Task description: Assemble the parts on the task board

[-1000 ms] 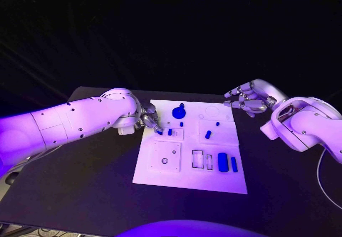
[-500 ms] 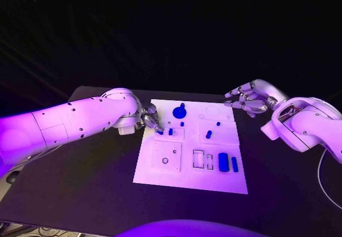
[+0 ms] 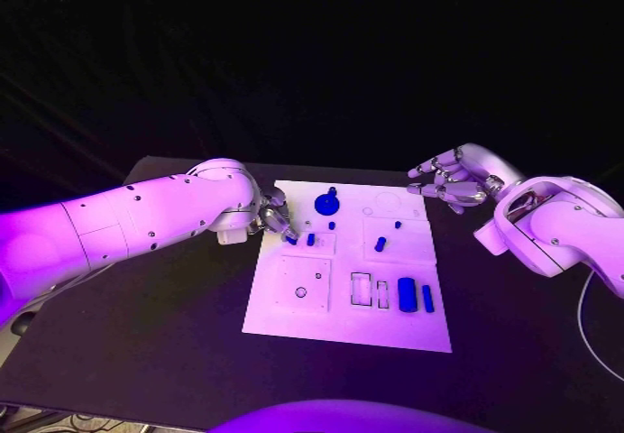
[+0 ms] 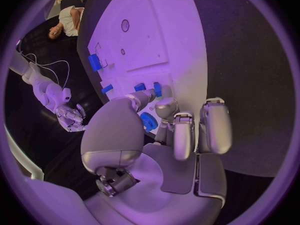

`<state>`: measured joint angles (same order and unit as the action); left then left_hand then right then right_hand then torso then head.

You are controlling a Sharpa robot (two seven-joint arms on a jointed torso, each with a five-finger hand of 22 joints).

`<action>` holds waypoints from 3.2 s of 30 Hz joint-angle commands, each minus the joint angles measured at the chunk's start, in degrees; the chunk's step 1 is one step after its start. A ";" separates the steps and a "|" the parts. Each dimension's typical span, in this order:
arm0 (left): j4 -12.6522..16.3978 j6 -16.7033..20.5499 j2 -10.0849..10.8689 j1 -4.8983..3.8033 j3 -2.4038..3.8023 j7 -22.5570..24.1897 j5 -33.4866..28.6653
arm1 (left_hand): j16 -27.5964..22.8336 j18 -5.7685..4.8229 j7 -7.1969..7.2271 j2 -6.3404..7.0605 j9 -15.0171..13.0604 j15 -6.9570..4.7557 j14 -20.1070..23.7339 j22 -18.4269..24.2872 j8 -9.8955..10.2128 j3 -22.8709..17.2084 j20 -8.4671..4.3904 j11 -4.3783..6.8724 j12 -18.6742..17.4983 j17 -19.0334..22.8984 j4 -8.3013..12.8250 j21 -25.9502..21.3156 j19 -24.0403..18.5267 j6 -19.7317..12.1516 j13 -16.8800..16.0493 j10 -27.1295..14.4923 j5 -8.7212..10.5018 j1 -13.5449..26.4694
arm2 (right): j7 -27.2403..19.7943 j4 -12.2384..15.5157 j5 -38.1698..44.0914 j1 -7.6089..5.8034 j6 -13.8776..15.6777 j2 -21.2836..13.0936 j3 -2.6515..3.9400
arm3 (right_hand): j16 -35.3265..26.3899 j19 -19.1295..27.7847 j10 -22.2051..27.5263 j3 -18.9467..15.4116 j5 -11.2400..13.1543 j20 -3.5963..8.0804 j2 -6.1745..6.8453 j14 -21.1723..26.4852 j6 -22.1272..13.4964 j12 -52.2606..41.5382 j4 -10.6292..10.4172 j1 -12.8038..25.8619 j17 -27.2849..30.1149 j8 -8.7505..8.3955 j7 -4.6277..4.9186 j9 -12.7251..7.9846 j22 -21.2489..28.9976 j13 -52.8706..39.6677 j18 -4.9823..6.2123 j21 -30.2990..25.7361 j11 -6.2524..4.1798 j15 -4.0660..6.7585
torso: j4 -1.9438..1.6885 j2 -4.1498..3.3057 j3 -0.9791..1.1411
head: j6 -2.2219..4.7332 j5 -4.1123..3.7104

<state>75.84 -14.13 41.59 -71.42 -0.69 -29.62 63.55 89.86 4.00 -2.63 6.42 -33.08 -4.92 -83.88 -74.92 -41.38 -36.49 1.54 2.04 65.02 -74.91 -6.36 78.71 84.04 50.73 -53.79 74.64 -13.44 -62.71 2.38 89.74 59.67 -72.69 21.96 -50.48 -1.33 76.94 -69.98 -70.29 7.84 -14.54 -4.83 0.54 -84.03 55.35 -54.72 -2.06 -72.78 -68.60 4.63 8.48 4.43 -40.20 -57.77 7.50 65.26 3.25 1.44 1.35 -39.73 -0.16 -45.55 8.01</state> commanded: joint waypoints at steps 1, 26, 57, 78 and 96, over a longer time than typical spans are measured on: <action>-0.01 -1.90 -0.54 0.52 -0.36 -2.95 -0.38 | 0.14 -0.94 0.93 -0.04 0.13 -0.50 -6.12 -3.30 0.41 0.97 -0.62 0.20 0.16 -15.09 -0.86 -0.12 1.94 1.59 -0.31 0.50 0.23 1.24 | -0.03 0.11 0.44 0.04 -0.65 -0.06 0.00 | -0.27 -0.14 0.25 0.00 -0.32 0.06 0.14 -1.65 -0.23 0.13 -0.37 -0.51 0.07 0.32 0.01 0.02 0.08 0.05 1.13 -0.20 -0.03 -0.15 | -0.01 -0.02 -0.02 | -0.11 -0.02; -0.35 0.02 -1.63 0.51 -0.35 -3.31 0.20 | 0.14 -1.39 1.72 -0.66 0.46 -0.99 -6.12 -5.18 0.73 4.98 -1.09 0.84 2.45 -15.09 -2.77 1.52 2.68 3.96 -3.48 2.54 0.17 3.86 | -0.11 -0.25 0.44 0.13 -0.72 0.02 0.00 | -0.32 -0.16 0.25 0.02 -0.53 0.06 0.14 -1.66 -0.23 0.13 -0.46 -0.52 0.10 0.34 0.01 0.02 0.17 0.09 1.14 -0.28 -0.03 -0.15 | 0.00 -0.02 -0.01 | -0.36 -0.11; -0.19 -0.30 -2.06 0.47 -0.30 -3.39 0.84 | 0.14 -1.76 2.19 0.47 0.80 -1.30 -6.12 -6.85 1.91 9.15 -1.44 1.24 3.69 -15.09 -3.14 2.90 3.24 6.21 -5.95 4.24 -0.18 6.14 | -0.27 -0.21 0.35 0.29 -0.78 -0.27 0.00 | -0.47 -0.35 0.26 0.18 -2.08 0.08 0.24 -1.73 -0.27 0.13 -0.78 -0.65 0.12 0.40 0.01 0.02 0.40 0.30 1.14 -0.53 -0.04 -0.12 | -0.08 0.03 -0.08 | -1.03 -0.41; -0.36 -1.90 -1.72 0.35 -0.28 -4.88 1.36 | 0.14 -1.77 2.47 -0.88 0.83 -1.45 -6.12 -6.97 2.24 9.03 -1.54 1.48 3.71 -15.09 -2.22 2.94 3.25 6.38 -6.24 4.40 -0.48 4.37 | -0.19 -0.34 0.31 0.29 -1.02 -0.21 0.00 | -0.53 -0.36 0.28 0.22 -2.36 0.08 0.25 -1.73 -0.27 0.16 -0.85 -0.66 0.17 0.42 0.01 0.02 0.48 0.36 1.15 -0.60 -0.04 -0.12 | -0.06 0.00 -0.08 | -1.23 -0.38; -0.44 -3.02 -1.50 0.29 -0.26 -5.34 2.04 | 0.14 -1.79 2.50 -0.87 0.81 -1.49 -6.12 -7.10 2.41 8.79 -1.59 1.52 3.68 -15.09 -1.28 3.02 3.28 6.36 -6.37 4.45 -0.47 3.30 | -0.22 -0.42 0.30 0.30 -1.07 -0.11 0.00 | -0.53 -0.36 0.28 0.22 -2.36 0.08 0.25 -1.73 -0.27 0.16 -0.85 -0.66 0.17 0.42 0.01 0.02 0.48 0.36 1.15 -0.60 -0.04 -0.12 | -0.05 0.01 -0.10 | -1.37 -0.38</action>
<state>75.54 -15.08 39.95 -71.37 -0.73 -33.78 64.79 89.86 3.13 -0.09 5.45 -32.20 -5.93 -84.06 -74.94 -39.16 -27.68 0.32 3.53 68.56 -74.91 -8.03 81.58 84.04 56.93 -60.09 78.78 -13.94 -58.98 2.38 89.33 59.65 -72.43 21.48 -50.65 -1.34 76.71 -69.98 -70.30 8.00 -16.54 -4.83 0.78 -84.03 55.35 -54.72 -2.54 -73.02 -68.49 4.86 8.47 4.43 -39.81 -57.50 7.50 65.04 3.26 1.44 1.29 -39.73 -0.26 -46.91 7.59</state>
